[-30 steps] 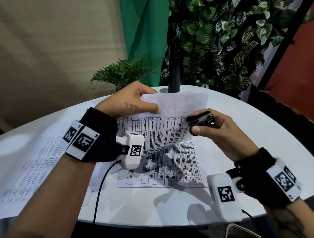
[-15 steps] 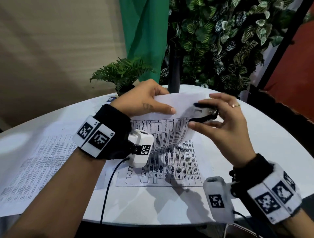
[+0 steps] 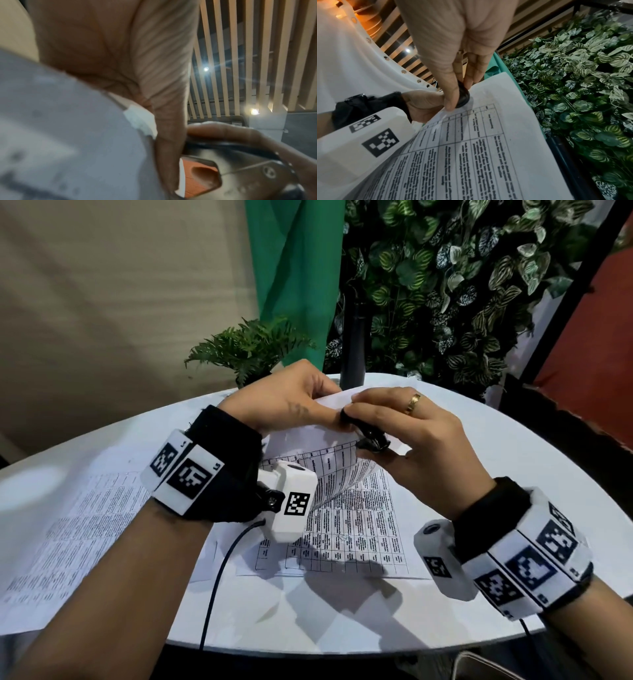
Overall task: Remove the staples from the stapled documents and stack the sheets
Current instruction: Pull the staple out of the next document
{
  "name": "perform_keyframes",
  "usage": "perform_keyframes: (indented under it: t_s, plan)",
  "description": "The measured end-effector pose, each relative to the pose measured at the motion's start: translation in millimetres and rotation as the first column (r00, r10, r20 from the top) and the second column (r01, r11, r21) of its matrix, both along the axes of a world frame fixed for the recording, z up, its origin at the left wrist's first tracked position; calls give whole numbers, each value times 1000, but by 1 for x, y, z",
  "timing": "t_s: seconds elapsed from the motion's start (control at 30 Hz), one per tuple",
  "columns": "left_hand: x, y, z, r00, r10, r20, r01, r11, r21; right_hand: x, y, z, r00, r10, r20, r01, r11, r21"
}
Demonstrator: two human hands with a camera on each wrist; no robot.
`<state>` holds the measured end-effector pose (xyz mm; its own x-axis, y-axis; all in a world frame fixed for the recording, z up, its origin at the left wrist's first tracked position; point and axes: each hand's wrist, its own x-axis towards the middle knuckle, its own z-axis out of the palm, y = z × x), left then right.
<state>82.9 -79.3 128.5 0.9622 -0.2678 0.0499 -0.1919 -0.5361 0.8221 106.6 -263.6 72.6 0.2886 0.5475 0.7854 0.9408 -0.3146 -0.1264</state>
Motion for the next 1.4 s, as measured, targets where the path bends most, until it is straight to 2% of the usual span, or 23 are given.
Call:
perform_keyframes:
  t_s: [0.17, 0.4, 0.7, 0.8, 0.93, 1.1, 1.23, 1.33, 1.4]
  plan:
    - [-1, -3, -1, 1000, -4, 9, 4, 1000, 9, 2, 0, 2, 999, 17, 45, -17, 1000, -17]
    - [1, 1, 1, 997, -53, -55, 55, 998, 35, 3, -1, 4, 994, 1, 107, 7, 997, -72]
    - [7, 5, -3, 994, -69, -86, 76, 994, 82, 10, 3, 5, 992, 12, 126, 7, 989, -145]
    - [10, 5, -4, 989, -90, -115, 105, 986, 129, 11, 3, 12, 986, 37, 163, 7, 965, -263]
    - [14, 0, -4, 985, -120, -128, 143, 971, 194, 17, 4, 25, 948, 155, 277, 0, 874, -486]
    - [18, -5, -1, 980, -162, -114, 186, 952, 243, 17, 5, 35, 915, 246, 320, -19, 818, -575]
    - [20, -5, -1, 983, -148, -104, 170, 954, 247, 20, 5, 41, 931, 251, 266, -48, 804, -592]
    - [19, 0, 0, 983, -138, -122, 161, 967, 197, 24, -1, 40, 964, 159, 214, -26, 855, -518]
    - [17, 2, -3, 982, -136, -131, 157, 973, 166, 22, -6, 33, 987, 118, 108, -65, 911, -407]
